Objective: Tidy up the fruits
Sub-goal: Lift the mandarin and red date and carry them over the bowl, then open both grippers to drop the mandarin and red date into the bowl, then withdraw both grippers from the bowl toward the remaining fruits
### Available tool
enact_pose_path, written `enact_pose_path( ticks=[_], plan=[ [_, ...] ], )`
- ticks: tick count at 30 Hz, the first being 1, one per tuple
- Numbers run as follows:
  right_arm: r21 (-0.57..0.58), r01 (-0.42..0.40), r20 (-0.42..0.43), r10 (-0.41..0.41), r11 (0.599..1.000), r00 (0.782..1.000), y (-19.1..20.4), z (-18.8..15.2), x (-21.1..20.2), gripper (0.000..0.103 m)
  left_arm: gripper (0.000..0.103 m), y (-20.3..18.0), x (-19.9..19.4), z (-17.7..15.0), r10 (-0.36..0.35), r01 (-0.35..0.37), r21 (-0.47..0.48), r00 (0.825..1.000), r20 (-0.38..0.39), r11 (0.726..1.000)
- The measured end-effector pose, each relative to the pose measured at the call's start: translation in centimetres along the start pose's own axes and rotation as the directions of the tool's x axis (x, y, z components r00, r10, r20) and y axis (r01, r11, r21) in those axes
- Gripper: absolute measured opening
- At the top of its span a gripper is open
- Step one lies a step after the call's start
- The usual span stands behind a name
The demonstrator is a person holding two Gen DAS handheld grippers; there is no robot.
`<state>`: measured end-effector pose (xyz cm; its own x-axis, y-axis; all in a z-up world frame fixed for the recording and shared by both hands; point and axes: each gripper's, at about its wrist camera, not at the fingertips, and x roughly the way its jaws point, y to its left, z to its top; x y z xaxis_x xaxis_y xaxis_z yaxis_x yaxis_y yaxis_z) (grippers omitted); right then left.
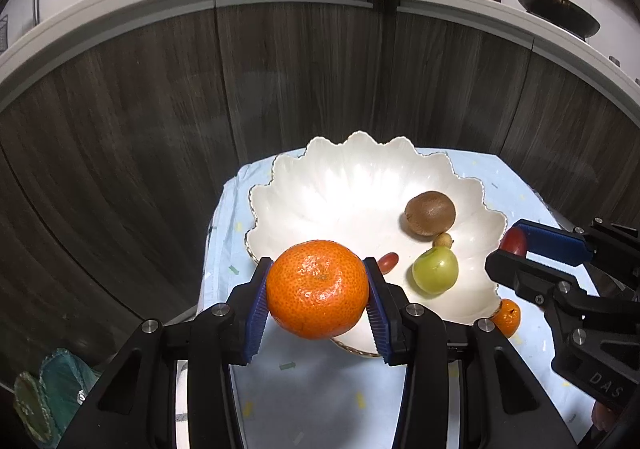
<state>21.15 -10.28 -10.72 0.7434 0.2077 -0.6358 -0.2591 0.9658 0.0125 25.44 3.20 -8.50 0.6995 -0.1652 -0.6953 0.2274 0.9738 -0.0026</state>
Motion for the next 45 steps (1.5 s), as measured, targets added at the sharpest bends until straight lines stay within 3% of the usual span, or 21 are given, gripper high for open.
enact_pose_path(
  ticks=[20, 22, 24, 35, 38, 45],
  plan=[
    [0.005, -0.051, -0.100, 0.051, 0.999, 0.994, 0.7, -1.0, 3.8, 0.032, 0.044, 1.1, 4.5, -0.3, -0.052, 0.052, -0.010, 0.996, -0.077, 0.999],
    [0.003, -0.057, -0.111, 0.057, 0.998, 0.992, 0.8, -0.9, 4.1, 0.032, 0.048, 1.2, 4.6, -0.5, -0.049, 0.048, -0.012, 0.996, -0.079, 0.999],
    [0.008, -0.058, -0.119, 0.058, 0.998, 0.991, 0.8, -0.9, 4.2, 0.033, 0.063, 1.4, 4.4, -0.5, -0.044, 0.043, -0.015, 0.997, -0.066, 0.999],
    [0.044, 0.003, -0.084, 0.001, 0.999, 0.996, -0.4, -1.1, 2.8, 0.076, 0.089, 1.4, 2.8, -0.3, -0.006, 0.005, -0.018, 1.000, -0.020, 1.000],
    [0.044, 0.022, -0.066, -0.019, 0.999, 0.998, -0.4, -1.2, 2.0, 0.081, 0.094, 1.1, 2.2, -0.3, 0.005, -0.005, -0.011, 1.000, -0.008, 1.000],
    [0.056, 0.044, -0.042, -0.042, 0.997, 0.998, -1.0, -1.4, 0.2, 0.082, 0.097, 0.2, 0.5, -0.3, 0.021, -0.021, 0.004, 1.000, 0.016, 1.000]
  ],
)
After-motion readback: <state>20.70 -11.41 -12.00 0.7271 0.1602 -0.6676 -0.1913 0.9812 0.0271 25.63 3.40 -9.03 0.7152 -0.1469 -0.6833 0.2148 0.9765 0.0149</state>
